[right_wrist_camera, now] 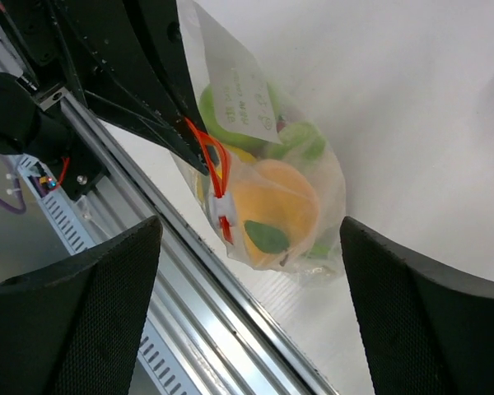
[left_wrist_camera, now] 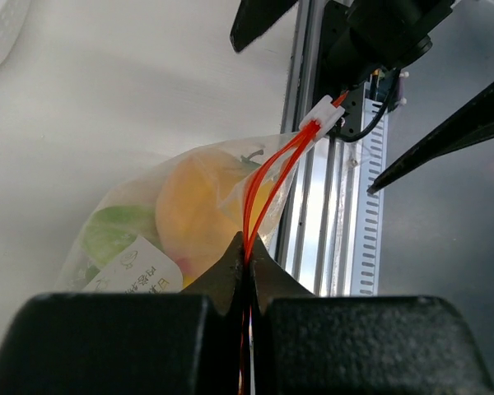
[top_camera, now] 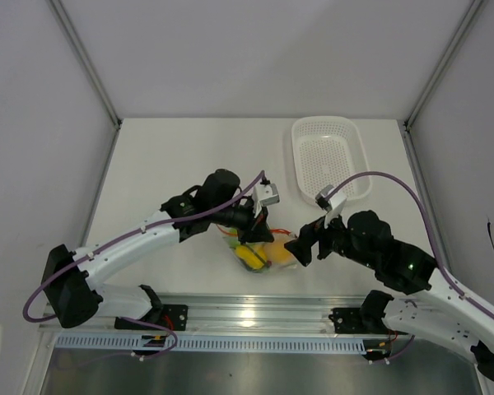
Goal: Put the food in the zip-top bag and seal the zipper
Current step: Adjust the zipper food storage bag at the center of the board.
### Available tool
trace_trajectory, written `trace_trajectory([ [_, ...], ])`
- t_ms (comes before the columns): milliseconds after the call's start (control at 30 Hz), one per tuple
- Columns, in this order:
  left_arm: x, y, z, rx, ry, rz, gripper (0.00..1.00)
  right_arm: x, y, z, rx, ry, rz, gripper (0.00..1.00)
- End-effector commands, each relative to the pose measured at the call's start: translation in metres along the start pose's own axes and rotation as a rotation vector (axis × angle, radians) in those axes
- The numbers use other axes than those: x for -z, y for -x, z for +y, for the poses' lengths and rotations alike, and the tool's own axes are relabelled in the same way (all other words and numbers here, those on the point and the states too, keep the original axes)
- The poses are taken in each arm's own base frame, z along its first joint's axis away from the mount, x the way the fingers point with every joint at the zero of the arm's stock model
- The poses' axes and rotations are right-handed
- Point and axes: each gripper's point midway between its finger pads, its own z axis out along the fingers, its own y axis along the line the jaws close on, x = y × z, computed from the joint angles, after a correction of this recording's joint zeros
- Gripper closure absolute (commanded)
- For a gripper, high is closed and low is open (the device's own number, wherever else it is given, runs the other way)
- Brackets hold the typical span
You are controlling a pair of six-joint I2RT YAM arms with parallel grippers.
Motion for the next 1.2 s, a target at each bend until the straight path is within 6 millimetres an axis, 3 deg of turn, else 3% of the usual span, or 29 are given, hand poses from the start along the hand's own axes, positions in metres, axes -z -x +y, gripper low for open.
trace_trajectory([
  [0, 0.01, 0.02, -0.014, 0.037, -0.037, -0.07, 0.99, -0.004, 0.013, 0.018, -0.047, 0.094, -0.079, 0.11],
  [100, 0.012, 0.02, -0.017, 0.084, -0.067, -0.07, 0.99, -0.007, 0.007, 0.027, -0.054, 0.169, -0.118, 0.22],
  [200, 0.015, 0.023, -0.022, 0.109, -0.103, -0.087, 0.99, -0.008, 0.002, 0.031, -0.051, 0.203, -0.134, 0.4],
  [500, 0.019, 0.019, -0.029, 0.172, -0.191, -0.119, 1.0, -0.009, 0.003, 0.031, -0.066, 0.226, -0.217, 0.62],
  [533, 0.019, 0.018, -0.029, 0.172, -0.191, -0.118, 0.99, -0.01, 0.003, 0.031, -0.069, 0.227, -0.22, 0.69],
  [900, 0.024, 0.021, -0.036, 0.152, -0.227, -0.136, 0.99, -0.028, -0.005, 0.037, -0.09, 0.264, -0.203, 0.7],
  [967, 0.025, 0.021, -0.036, 0.152, -0.228, -0.136, 1.0, -0.028, -0.007, 0.034, -0.093, 0.254, -0.207, 0.8],
  [1000, 0.025, 0.02, -0.037, 0.151, -0.231, -0.137, 1.0, -0.026, -0.006, 0.031, -0.098, 0.241, -0.219, 1.0],
  [1167, 0.024, 0.012, -0.035, 0.166, -0.228, -0.131, 0.99, -0.021, -0.003, 0.029, -0.1, 0.228, -0.232, 1.0],
])
